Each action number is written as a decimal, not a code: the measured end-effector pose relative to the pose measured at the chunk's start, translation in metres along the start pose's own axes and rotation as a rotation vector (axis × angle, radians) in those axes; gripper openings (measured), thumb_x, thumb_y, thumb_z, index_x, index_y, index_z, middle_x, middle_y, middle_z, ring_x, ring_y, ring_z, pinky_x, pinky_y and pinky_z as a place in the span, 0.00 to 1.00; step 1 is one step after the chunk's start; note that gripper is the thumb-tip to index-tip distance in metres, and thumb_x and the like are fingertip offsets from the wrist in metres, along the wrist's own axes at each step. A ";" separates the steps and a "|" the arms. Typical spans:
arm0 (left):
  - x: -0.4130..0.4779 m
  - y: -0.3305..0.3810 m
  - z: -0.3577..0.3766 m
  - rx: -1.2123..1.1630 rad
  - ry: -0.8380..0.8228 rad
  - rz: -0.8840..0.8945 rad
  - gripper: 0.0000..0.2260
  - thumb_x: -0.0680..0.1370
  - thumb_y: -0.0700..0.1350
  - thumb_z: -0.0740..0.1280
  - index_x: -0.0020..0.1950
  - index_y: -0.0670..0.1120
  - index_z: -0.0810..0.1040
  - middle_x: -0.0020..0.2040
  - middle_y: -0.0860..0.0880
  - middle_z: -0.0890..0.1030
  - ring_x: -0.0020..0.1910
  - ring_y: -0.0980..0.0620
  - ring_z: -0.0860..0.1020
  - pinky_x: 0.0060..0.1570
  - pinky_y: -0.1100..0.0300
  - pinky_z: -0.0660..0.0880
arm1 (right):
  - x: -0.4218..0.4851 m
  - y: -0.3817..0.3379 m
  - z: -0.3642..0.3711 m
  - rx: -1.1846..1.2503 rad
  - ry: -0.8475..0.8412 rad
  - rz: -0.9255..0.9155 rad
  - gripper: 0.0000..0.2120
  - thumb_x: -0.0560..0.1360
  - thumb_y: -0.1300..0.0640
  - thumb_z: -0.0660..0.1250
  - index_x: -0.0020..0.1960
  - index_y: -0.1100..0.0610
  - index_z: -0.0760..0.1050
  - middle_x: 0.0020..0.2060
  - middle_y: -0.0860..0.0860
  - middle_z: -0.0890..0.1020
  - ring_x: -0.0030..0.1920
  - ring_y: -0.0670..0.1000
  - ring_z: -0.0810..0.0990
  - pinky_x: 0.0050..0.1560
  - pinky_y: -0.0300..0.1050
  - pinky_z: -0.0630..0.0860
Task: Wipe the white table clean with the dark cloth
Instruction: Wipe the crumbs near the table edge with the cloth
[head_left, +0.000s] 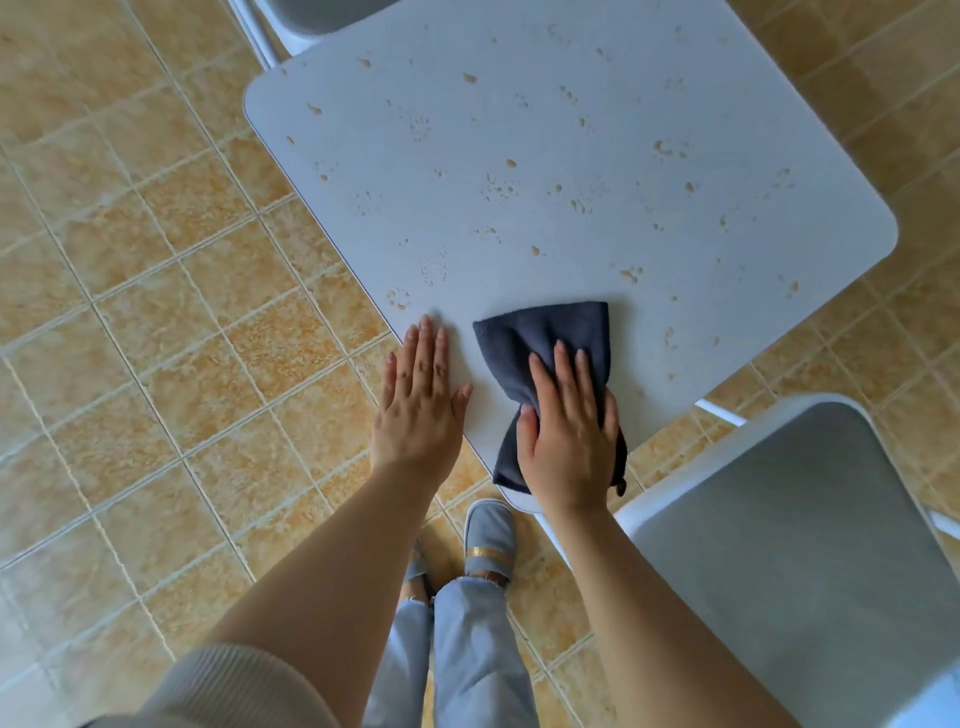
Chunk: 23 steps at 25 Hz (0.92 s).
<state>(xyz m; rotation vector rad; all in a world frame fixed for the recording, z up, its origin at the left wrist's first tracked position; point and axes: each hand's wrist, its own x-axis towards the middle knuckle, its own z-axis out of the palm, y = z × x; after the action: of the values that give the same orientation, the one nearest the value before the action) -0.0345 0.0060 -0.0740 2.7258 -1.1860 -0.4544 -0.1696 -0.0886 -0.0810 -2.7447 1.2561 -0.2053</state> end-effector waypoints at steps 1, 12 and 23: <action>0.001 0.000 0.001 -0.001 0.005 -0.001 0.28 0.82 0.56 0.40 0.79 0.45 0.39 0.78 0.48 0.37 0.76 0.53 0.35 0.75 0.55 0.35 | -0.009 0.013 -0.004 -0.019 -0.011 -0.013 0.24 0.78 0.51 0.58 0.74 0.51 0.68 0.76 0.52 0.66 0.77 0.53 0.63 0.70 0.57 0.65; 0.000 0.023 0.018 -0.126 0.146 -0.183 0.26 0.83 0.52 0.44 0.79 0.43 0.44 0.80 0.46 0.45 0.78 0.51 0.42 0.76 0.50 0.43 | 0.074 0.012 0.006 -0.008 0.058 0.137 0.23 0.78 0.50 0.60 0.72 0.51 0.71 0.75 0.54 0.68 0.76 0.56 0.64 0.70 0.61 0.64; 0.016 0.067 0.032 -0.320 0.339 -0.491 0.25 0.83 0.49 0.47 0.79 0.42 0.51 0.79 0.47 0.50 0.78 0.53 0.43 0.76 0.51 0.45 | 0.112 0.074 0.001 -0.017 0.073 0.047 0.21 0.80 0.52 0.58 0.72 0.53 0.70 0.76 0.54 0.67 0.76 0.56 0.65 0.69 0.63 0.66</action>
<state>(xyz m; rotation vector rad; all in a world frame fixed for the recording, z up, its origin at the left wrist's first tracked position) -0.0812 -0.0519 -0.0915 2.6418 -0.3255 -0.1920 -0.1518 -0.2213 -0.0852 -2.7419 1.3452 -0.2939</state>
